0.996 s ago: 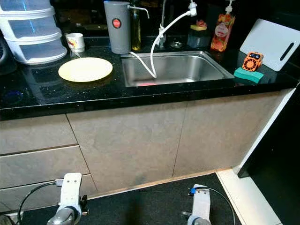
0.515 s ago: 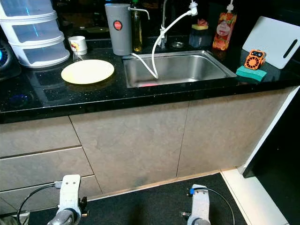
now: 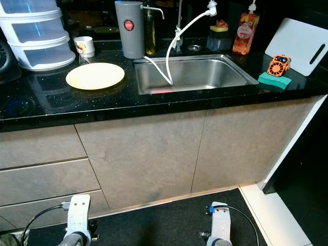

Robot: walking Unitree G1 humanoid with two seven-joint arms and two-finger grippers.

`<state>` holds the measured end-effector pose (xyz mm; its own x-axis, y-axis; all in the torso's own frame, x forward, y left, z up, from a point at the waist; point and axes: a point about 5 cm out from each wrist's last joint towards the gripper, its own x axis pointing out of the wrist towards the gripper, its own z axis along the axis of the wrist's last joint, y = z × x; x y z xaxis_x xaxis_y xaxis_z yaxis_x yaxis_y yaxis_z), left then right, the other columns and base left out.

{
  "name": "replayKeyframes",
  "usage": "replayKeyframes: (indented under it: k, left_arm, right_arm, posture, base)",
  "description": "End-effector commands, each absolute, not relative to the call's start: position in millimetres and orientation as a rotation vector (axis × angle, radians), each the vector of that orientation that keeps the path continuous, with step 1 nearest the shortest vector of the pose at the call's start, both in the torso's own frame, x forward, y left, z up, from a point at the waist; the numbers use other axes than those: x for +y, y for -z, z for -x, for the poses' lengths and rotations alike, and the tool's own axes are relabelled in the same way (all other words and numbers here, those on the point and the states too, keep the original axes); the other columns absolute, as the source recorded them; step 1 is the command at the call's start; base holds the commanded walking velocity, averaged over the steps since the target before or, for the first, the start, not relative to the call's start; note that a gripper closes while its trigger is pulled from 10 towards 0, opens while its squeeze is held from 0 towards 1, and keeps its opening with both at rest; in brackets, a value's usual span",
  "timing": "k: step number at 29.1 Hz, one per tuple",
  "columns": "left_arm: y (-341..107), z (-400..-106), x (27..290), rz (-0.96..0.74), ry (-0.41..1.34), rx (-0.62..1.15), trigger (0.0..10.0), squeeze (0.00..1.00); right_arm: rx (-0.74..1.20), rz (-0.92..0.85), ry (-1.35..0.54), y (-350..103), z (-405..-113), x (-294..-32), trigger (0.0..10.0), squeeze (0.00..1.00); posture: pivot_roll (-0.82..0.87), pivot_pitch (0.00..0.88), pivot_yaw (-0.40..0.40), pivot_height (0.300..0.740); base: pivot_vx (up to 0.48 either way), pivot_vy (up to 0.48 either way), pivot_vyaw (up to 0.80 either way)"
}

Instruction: Kitchen organization

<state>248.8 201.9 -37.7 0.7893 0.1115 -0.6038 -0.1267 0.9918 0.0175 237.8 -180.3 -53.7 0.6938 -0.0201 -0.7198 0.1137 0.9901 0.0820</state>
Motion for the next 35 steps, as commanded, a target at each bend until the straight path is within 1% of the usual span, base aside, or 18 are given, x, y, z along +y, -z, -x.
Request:
replayKeyframes:
  k: [1,6,7,9,10,17,24,32,35]
  left_arm:
    - [41.1,-244.2,200.2,0.036,-0.135,0.654,10.0,0.0]
    - [45.9,-237.7,196.2,0.077,-0.114,0.666,10.0,0.0]
    - [47.0,-236.3,194.2,0.062,-0.085,0.674,10.0,0.0]
    - [47.0,-236.3,194.2,0.062,-0.085,0.674,10.0,0.0]
    - [47.3,-236.4,193.6,0.032,-0.071,0.684,10.0,0.0]
    - [43.7,-241.6,195.9,0.059,-0.112,0.666,10.0,0.0]
    - [44.0,-241.2,195.9,0.057,-0.114,0.668,10.0,0.0]
    - [47.0,-236.8,193.9,0.049,-0.104,0.675,10.0,0.0]
    - [46.9,-237.2,193.5,0.047,-0.101,0.675,10.0,0.0]
  right_arm:
    - [0.818,-0.11,0.073,57.8,-231.8,-180.0,10.0,0.0]
    - [0.823,-0.092,0.06,58.8,-230.2,-179.5,10.0,0.0]
    - [0.827,-0.105,0.065,59.4,-229.3,-179.4,10.0,0.0]
    - [0.827,-0.105,0.065,59.4,-229.3,-179.4,10.0,0.0]
    - [0.836,-0.11,0.067,60.9,-227.2,-179.2,10.0,0.0]
    - [0.847,-0.101,0.058,63.0,-224.3,-176.8,10.0,0.0]
    - [0.85,-0.089,0.047,62.7,-225.2,-175.0,10.0,0.0]
    - [0.858,-0.104,0.074,64.4,-222.2,-177.4,10.0,0.0]
    - [0.858,-0.105,0.076,64.4,-222.3,-176.9,10.0,0.0]
  posture:
    - [0.03,0.11,0.0,0.74]
    - [0.03,0.113,0.009,0.74]
    - [0.02,0.111,0.009,0.74]
    - [0.02,0.111,0.009,0.74]
    - [0.04,0.111,-0.002,0.74]
    - [0.05,0.111,-0.017,0.74]
    - [0.05,0.105,-0.023,0.74]
    - [0.05,0.086,-0.008,0.74]
    - [0.05,0.079,-0.019,0.74]
  base:
    - [0.0,0.0,0.0]
    - [0.0,0.0,0.0]
    - [0.0,0.0,0.0]
    - [0.0,0.0,0.0]
    - [0.0,0.0,0.0]
    - [0.0,0.0,0.0]
    - [0.0,0.0,0.0]
    - [0.0,0.0,0.0]
    - [0.0,0.0,0.0]
